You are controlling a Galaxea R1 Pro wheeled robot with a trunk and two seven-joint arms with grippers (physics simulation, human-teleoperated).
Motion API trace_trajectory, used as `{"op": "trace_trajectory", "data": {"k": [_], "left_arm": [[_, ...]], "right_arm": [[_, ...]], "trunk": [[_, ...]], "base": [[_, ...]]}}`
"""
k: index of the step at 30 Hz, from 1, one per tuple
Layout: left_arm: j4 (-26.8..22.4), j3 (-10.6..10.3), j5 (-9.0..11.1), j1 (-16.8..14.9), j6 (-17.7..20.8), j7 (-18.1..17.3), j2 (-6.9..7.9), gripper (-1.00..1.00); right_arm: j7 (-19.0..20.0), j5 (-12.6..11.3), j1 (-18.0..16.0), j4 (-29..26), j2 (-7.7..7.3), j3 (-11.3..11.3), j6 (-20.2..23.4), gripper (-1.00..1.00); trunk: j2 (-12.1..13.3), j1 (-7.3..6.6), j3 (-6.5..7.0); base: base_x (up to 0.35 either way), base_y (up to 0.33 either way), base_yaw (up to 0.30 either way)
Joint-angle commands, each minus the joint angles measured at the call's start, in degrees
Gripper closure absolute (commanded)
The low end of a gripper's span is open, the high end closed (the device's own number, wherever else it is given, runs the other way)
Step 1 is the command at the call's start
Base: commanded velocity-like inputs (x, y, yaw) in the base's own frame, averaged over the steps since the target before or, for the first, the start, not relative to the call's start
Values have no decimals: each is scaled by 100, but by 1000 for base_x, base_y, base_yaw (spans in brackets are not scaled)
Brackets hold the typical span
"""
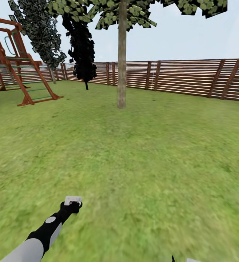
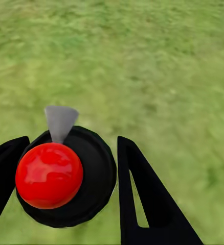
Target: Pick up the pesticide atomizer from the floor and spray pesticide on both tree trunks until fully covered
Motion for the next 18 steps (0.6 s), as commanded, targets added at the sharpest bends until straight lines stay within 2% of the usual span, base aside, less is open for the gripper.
{"op": "trace_trajectory", "data": {"k": [1,18], "left_arm": [[2,0,1,3,1,2,-1,100],[18,2,8,-2,12,-6,26,100]], "right_arm": [[0,0,0,0,0,0,0,-100],[0,0,0,0,0,0,0,-100]], "trunk": [[0,0,0],[0,0,0]], "base": [[337,-31,0],[338,-2,0]]}}
